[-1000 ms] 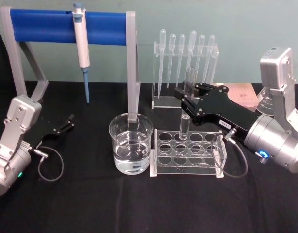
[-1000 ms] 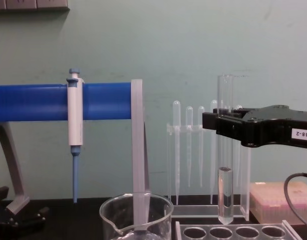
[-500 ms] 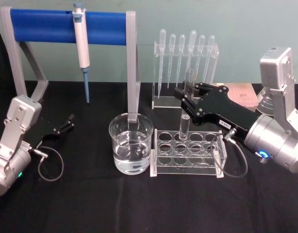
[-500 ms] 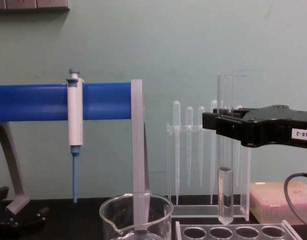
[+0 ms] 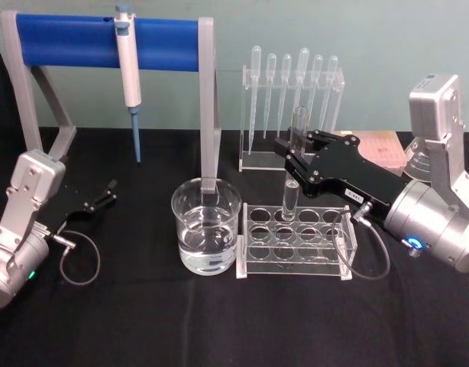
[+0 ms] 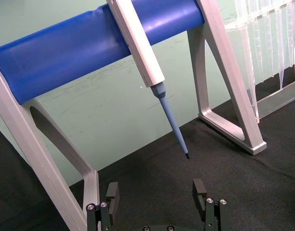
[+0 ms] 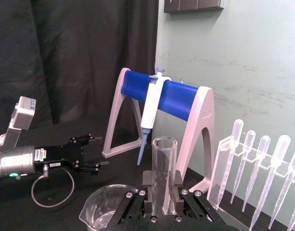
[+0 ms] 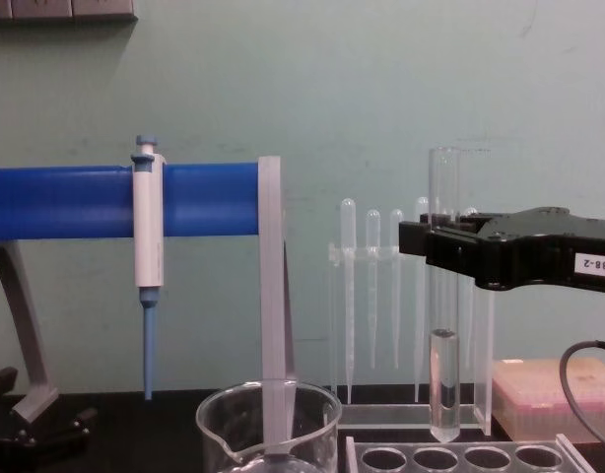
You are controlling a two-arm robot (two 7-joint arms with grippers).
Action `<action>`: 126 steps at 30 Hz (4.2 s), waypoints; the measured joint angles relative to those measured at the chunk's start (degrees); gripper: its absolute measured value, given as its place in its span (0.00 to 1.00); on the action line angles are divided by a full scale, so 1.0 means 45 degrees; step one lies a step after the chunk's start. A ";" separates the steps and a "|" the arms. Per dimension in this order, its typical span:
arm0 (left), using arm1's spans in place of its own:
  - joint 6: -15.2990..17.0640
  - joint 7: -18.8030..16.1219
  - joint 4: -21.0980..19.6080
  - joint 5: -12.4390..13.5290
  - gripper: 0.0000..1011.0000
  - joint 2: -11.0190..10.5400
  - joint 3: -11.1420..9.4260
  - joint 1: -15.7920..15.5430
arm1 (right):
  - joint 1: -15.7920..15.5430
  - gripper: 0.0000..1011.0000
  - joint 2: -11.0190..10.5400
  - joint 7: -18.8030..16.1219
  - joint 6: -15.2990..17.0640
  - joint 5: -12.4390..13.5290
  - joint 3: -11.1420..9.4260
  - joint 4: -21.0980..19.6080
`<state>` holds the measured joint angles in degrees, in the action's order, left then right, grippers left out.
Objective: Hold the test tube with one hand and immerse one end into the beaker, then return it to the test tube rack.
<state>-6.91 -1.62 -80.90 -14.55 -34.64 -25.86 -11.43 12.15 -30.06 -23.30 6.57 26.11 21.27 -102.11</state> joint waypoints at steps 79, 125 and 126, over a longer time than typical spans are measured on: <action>0.0000 -0.0001 0.0000 0.0001 0.99 0.0000 0.0000 0.0000 | 0.2404 0.24 0.3003 -0.1247 -0.1785 -0.0813 0.2603 0.4867; 0.0000 -0.0001 0.0000 0.0000 0.99 0.0000 0.0000 -0.0001 | 0.2313 0.24 0.3028 -0.1203 -0.1893 -0.0996 0.2528 0.4910; 0.0000 -0.0001 0.0000 0.0000 0.99 0.0000 0.0000 0.0000 | 0.2314 0.24 0.3028 -0.1203 -0.1894 -0.0996 0.2528 0.4911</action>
<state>-6.91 -1.62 -80.90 -14.55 -34.65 -25.86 -11.43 22.57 -16.43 -28.72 -1.95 21.63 32.65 -80.01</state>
